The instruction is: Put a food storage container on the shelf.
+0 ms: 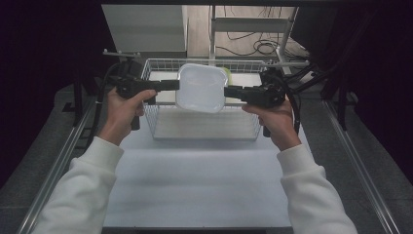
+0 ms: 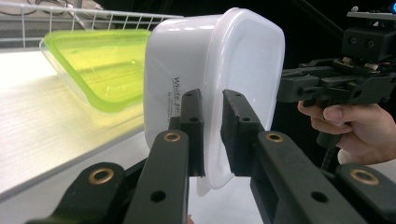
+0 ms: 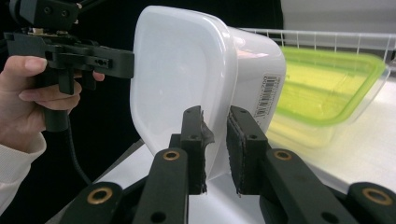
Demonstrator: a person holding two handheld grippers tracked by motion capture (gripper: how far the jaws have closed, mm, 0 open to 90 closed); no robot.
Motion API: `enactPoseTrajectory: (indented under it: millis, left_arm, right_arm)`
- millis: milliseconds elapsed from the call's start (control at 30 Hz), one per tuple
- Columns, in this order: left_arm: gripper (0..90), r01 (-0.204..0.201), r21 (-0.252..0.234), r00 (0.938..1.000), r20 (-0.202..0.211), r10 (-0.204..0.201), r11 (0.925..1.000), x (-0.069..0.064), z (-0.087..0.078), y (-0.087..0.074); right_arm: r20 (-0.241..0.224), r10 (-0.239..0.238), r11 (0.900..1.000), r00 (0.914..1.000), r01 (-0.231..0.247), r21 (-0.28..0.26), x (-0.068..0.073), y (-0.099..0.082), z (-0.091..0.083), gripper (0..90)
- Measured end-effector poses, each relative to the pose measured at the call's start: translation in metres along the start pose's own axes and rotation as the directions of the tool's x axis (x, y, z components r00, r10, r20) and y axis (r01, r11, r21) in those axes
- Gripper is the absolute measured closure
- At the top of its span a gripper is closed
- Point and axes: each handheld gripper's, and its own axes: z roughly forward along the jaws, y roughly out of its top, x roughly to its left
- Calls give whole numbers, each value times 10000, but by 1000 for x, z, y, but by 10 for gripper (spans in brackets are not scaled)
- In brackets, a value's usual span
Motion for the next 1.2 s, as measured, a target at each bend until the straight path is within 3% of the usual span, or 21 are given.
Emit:
enactPoseTrajectory:
  millis: [233, 400, 633, 867, 1200]
  left_arm:
    - [793, 14, -160, 10000, -39, -15, 9999, 5, 1, 13]
    - [793, 314, -266, 9995, 36, -314, 9992, 15, 8, 22]
    - [792, 442, -193, 9990, 43, -441, 9988, 24, 17, 32]
    - [791, 747, -103, 9972, -31, -747, 9972, 37, 28, 41]
    - [793, 1387, 146, 9903, -58, -1387, 9902, 53, 41, 46]
  right_arm:
    - [62, -115, 9999, 9999, 115, -30, -3, 16, 3, 762]
    - [23, 87, 9999, 10000, -87, -54, -12, 27, 8, 765]
    - [181, 223, 9998, 9996, -223, 7, -23, 42, 13, 764]
    - [352, 395, 9987, 9986, -406, 312, -36, 55, 23, 763]
    - [327, 1134, 9921, 9930, -1150, 511, -60, 60, 38, 762]
